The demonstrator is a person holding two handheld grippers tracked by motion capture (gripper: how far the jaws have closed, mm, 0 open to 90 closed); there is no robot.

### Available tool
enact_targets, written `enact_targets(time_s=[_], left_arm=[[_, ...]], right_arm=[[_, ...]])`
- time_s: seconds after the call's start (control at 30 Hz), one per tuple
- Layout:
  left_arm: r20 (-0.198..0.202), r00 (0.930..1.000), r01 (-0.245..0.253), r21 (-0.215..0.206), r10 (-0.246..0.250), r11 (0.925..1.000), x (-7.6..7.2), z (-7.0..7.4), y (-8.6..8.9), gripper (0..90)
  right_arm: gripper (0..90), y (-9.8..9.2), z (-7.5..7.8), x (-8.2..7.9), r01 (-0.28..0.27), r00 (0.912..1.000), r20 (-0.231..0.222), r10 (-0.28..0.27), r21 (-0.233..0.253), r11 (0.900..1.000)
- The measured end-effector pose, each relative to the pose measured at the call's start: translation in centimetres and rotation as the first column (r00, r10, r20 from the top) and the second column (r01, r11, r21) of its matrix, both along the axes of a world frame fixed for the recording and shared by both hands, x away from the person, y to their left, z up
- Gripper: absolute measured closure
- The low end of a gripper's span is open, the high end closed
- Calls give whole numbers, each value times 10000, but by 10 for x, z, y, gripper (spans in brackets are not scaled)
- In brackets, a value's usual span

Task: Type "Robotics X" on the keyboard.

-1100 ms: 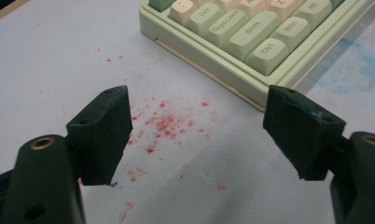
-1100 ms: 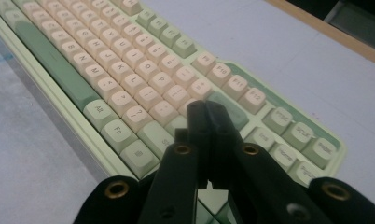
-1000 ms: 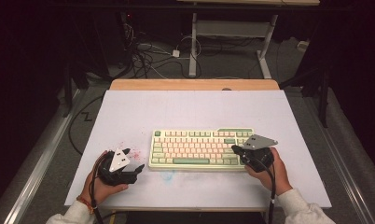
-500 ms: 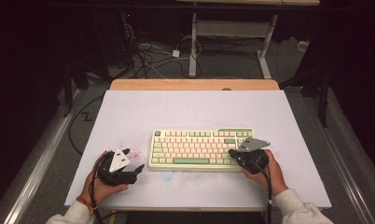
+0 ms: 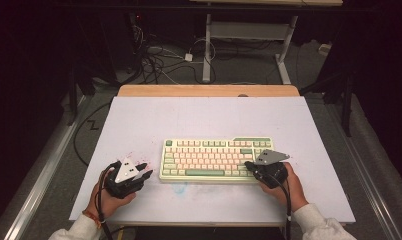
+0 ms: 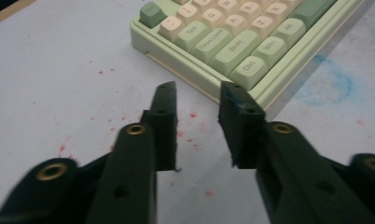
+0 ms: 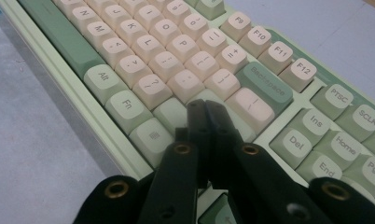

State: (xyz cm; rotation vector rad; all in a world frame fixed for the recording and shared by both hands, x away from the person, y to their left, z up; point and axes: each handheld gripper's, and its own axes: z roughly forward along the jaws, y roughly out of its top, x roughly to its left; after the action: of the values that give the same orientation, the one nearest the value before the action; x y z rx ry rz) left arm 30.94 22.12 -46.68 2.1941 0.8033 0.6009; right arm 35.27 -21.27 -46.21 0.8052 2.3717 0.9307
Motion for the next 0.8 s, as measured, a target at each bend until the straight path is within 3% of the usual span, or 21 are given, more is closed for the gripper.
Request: enact_targets(time_s=[0.1,0.23,0.8], left_arm=[[-182,9998,38,36,-38,10000,3,2,-1,801],[-355,9994,53,-66,-56,10000,8,6,-2,874],[-809,9954,518,72,-510,9986,26,17,-24,877]], right_arm=[[900,0,0,0,8,10000,26,-8,4,10000],[900,0,0,-1,29,10000,53,-29,-19,10000],[900,1,-1,-1,65,9999,85,-65,3,10000]])
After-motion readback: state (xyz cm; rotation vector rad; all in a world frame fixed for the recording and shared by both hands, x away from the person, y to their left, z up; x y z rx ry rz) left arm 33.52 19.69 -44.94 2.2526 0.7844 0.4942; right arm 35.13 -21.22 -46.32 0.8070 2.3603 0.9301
